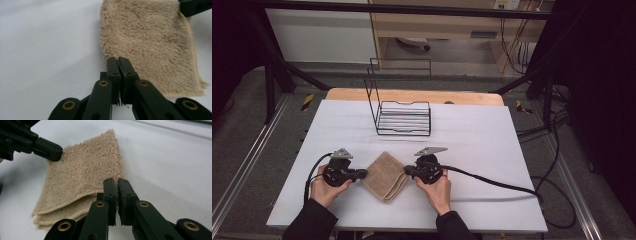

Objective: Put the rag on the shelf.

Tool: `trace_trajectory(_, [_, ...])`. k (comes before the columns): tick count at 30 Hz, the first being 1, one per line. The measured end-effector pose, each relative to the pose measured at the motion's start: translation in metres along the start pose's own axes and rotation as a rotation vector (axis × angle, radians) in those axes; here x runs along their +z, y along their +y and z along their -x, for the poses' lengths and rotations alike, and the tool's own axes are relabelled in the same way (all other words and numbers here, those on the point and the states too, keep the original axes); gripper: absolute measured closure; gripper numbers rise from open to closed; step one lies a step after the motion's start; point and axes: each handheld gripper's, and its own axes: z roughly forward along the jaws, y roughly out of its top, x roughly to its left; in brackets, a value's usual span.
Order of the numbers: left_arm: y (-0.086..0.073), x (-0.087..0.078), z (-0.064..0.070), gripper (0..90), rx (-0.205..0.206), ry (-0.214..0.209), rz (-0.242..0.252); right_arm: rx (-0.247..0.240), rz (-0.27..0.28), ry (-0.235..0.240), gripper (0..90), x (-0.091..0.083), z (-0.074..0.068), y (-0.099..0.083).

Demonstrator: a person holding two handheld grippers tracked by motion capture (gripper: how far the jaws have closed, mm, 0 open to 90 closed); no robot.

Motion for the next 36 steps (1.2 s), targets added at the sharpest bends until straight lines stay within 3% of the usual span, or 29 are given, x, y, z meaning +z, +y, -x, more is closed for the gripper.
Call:
trace_trajectory(8, [-0.004,0.005,0.038,87.1,-0.035,-0.023,0.035,-0.054,-0.06,-0.041,86.0,-0.017,0.012,0.016])
trace_trajectory(10, [-0.007,0.008,0.046,87.0,-0.035,0.006,0.034,-0.078,-0.07,-0.051,86.0,-0.014,0.016,0.018])
trace_trajectory(12, [-0.01,0.011,0.051,86.8,-0.051,0.009,0.033,-0.1,-0.068,-0.053,85.9,-0.007,0.02,0.018])
trace_trajectory(16, [-0.015,0.017,0.058,86.3,-0.026,0.055,0.024,-0.132,-0.064,-0.057,85.6,0.011,0.027,0.015])
trace_trajectory(19, [-0.014,0.017,0.058,84.3,-0.004,0.072,0.026,-0.15,-0.06,-0.068,84.2,0.02,0.03,0.011])
trace_trajectory(22, [-0.013,0.013,0.056,75.5,0.029,0.079,0.036,-0.14,-0.036,-0.065,79.1,0.02,0.031,0.008])
trace_trajectory(26, [-0.003,0.008,0.049,61.1,0.059,0.081,0.05,-0.121,0.019,-0.041,66.9,0.007,0.032,0.01])
trace_trajectory(28, [0.005,0.006,0.042,54.1,0.062,0.063,0.063,-0.117,0.03,-0.038,59.6,0.0,0.033,0.011])
trace_trajectory(29, [0.008,0.005,0.039,46.3,0.059,0.056,0.068,-0.117,0.041,-0.038,54.3,-0.009,0.035,0.01])
trace_trajectory(30, [0.011,0.006,0.036,46.3,0.061,0.052,0.07,-0.117,0.041,-0.038,54.3,-0.009,0.035,0.01])
trace_trajectory(36, [0.032,0.021,0.022,23.6,0.065,0.067,0.049,-0.098,0.065,-0.039,36.8,-0.029,0.041,0.002])
